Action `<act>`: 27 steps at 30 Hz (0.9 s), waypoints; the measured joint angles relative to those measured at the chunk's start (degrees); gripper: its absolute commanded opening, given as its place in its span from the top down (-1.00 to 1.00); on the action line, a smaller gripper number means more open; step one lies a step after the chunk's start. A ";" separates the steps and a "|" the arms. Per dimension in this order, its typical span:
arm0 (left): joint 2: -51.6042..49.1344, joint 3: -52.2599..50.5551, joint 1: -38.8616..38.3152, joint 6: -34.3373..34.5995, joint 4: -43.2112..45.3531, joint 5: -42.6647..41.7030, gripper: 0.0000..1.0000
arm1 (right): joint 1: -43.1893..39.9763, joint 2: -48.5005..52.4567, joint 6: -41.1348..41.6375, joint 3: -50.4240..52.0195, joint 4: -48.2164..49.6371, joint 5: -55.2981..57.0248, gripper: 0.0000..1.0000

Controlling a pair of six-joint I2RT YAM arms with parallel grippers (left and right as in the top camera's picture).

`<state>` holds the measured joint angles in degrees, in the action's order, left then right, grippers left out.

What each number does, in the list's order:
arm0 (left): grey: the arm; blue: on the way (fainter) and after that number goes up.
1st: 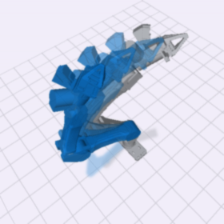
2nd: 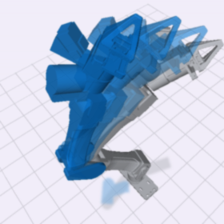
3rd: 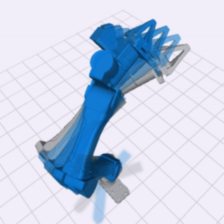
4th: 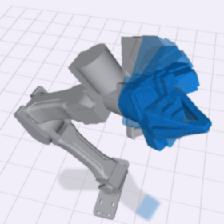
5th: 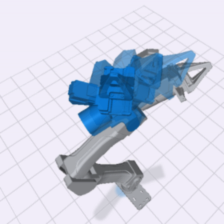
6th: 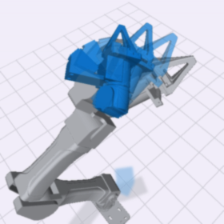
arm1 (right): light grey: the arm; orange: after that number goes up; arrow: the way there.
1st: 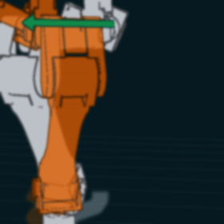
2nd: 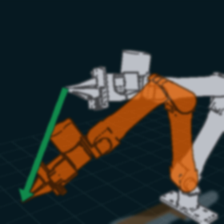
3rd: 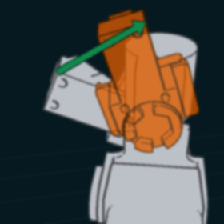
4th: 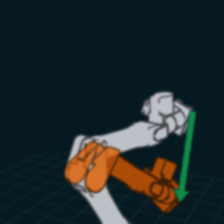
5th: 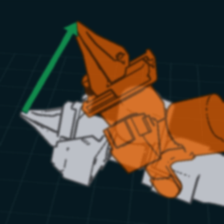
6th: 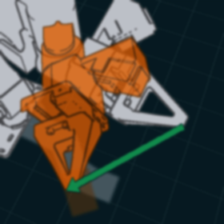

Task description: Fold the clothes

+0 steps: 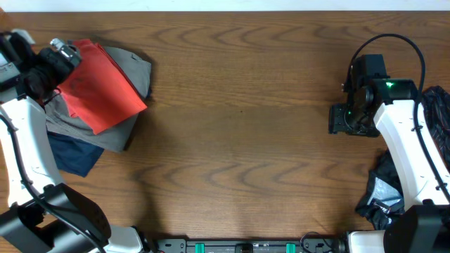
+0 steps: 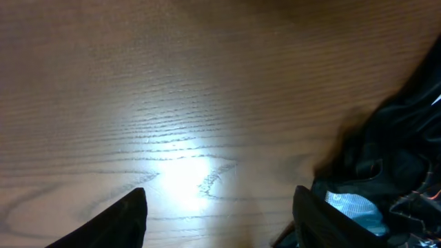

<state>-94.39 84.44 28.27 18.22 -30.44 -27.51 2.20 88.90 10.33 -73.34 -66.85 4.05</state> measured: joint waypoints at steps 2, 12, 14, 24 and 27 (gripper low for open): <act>0.00 0.00 -1.40 -0.02 -1.20 -2.03 -0.96 | 0.00 0.00 0.81 0.00 0.26 -0.22 -0.86; 0.00 0.02 -19.63 -3.34 -21.53 1.20 -0.96 | -0.04 0.00 1.18 0.00 5.38 -7.74 -0.99; -0.02 -0.04 -24.46 -3.87 -30.73 6.03 -0.96 | -0.15 0.00 1.01 0.00 6.25 -9.44 -0.99; 0.74 -1.25 -34.97 -4.72 -50.95 20.81 -0.96 | -5.31 -0.39 -0.26 0.00 -1.40 -15.02 -0.94; 5.05 -4.63 -35.23 -4.22 -49.11 21.99 -0.96 | -5.84 -3.02 -0.26 0.17 -2.36 -15.19 -0.96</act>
<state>-89.34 79.81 -6.96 14.00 -79.55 -5.52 -3.64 85.89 10.07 -73.17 -69.21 -11.14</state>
